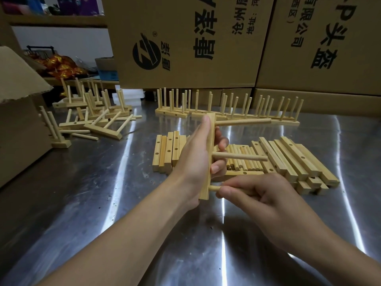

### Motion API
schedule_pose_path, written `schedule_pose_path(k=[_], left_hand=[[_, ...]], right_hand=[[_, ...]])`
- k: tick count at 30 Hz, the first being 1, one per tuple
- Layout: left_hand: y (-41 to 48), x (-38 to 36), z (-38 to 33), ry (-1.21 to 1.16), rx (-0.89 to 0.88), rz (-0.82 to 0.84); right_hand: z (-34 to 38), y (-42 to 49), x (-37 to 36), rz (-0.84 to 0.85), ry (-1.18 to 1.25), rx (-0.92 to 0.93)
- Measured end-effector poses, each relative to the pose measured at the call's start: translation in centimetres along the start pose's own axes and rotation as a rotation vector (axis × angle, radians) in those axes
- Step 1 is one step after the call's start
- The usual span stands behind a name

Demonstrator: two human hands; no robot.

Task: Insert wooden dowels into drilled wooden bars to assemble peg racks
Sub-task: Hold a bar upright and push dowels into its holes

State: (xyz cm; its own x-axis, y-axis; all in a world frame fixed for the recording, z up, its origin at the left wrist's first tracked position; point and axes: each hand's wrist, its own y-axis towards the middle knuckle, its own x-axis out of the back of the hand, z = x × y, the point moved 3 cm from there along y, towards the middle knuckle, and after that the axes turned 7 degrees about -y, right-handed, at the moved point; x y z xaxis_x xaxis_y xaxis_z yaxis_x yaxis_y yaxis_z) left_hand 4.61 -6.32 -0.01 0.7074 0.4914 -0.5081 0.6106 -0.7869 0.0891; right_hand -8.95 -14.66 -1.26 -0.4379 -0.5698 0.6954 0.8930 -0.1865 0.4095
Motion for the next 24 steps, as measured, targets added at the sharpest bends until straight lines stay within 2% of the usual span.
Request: schedule_pose_path(k=[4, 8, 14, 19, 24], left_hand=[[-0.4, -0.7, -0.2, 0.059, -0.081, 0.054], [-0.6, -1.2, -0.2, 0.112, -0.148, 0.099], [-0.5, -0.9, 0.3, 0.12, -0.21, 0.029], [-0.8, -0.9, 0.9, 0.091, -0.198, 0.004], [-0.3, -0.6, 0.4, 0.128, -0.231, -0.057]], right_hand=[[-0.1, -0.2, -0.1, 0.103, 0.368, -0.294], [0.4, -0.2, -0.3, 0.179, 0.51, -0.41], [0.3, 0.1, 0.3, 0.248, 0.467, -0.439], [-0.1, 0.0, 0.4, 0.259, 0.51, -0.473], [-0.1, 0.6, 0.5, 0.234, 0.441, -0.462]])
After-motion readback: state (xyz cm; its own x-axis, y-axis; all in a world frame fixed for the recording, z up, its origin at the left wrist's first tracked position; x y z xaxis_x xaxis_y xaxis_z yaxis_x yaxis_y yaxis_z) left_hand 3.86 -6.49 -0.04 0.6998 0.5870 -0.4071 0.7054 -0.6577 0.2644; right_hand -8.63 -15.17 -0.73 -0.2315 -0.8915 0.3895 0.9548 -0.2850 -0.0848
